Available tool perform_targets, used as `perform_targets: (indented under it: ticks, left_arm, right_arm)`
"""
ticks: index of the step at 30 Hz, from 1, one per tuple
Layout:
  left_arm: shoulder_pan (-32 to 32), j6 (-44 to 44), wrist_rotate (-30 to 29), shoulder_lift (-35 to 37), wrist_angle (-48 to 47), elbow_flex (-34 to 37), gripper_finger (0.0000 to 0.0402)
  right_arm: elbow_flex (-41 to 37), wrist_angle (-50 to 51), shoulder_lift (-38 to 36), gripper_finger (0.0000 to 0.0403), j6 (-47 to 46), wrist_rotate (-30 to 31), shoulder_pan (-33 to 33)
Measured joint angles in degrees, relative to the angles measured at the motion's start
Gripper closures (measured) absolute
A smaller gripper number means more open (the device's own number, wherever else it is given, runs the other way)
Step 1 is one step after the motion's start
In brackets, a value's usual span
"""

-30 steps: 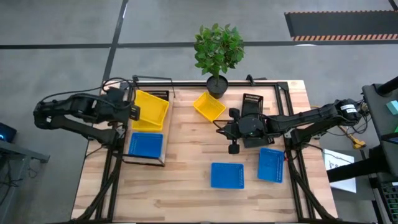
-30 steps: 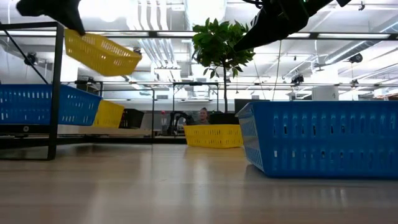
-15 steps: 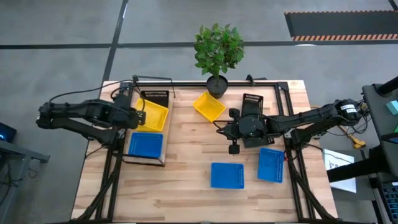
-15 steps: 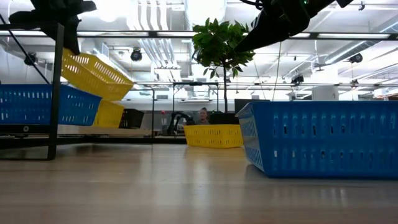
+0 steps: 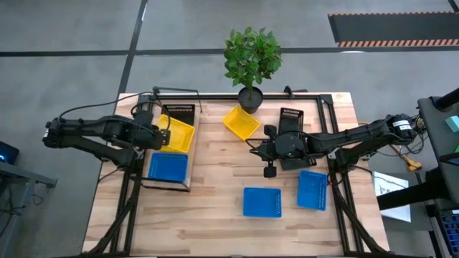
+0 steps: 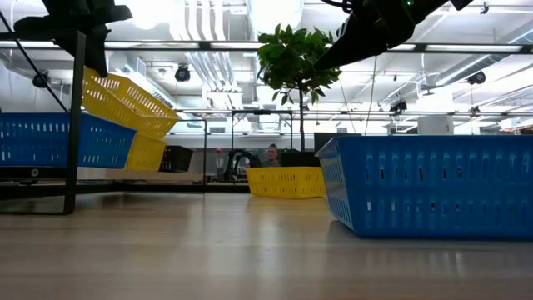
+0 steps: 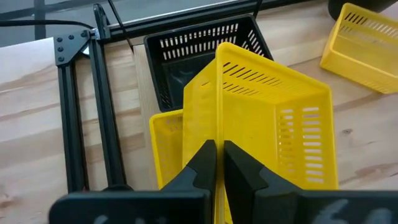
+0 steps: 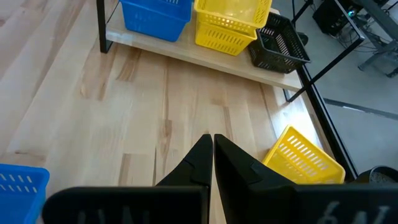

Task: Stack baskets on shelf by color
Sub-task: Stack the bottom yellow basket on top of the yellow basket on the shelf

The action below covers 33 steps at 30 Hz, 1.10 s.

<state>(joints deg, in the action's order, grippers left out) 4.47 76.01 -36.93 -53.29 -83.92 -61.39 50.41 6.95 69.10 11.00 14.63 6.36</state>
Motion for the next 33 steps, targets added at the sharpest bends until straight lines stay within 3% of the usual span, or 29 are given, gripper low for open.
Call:
perform_targets:
  ticks: [10, 24, 33]
  left_arm:
    - [0.00, 0.22, 2.08, -2.20, 1.41, 0.07, 0.0398]
    - [0.00, -0.54, 2.93, -4.63, 1.36, 0.17, 0.0321]
    - [-0.02, -12.23, 3.99, -5.56, 8.23, 0.92, 0.0329]
  right_arm:
    - [0.00, 0.01, 0.00, 0.0394, -0.02, 0.00, 0.01]
    - [0.00, 0.01, 0.00, 0.0394, -0.04, 0.00, 0.01]
    - [0.00, -0.04, 0.00, 0.0394, 0.02, 0.00, -0.01]
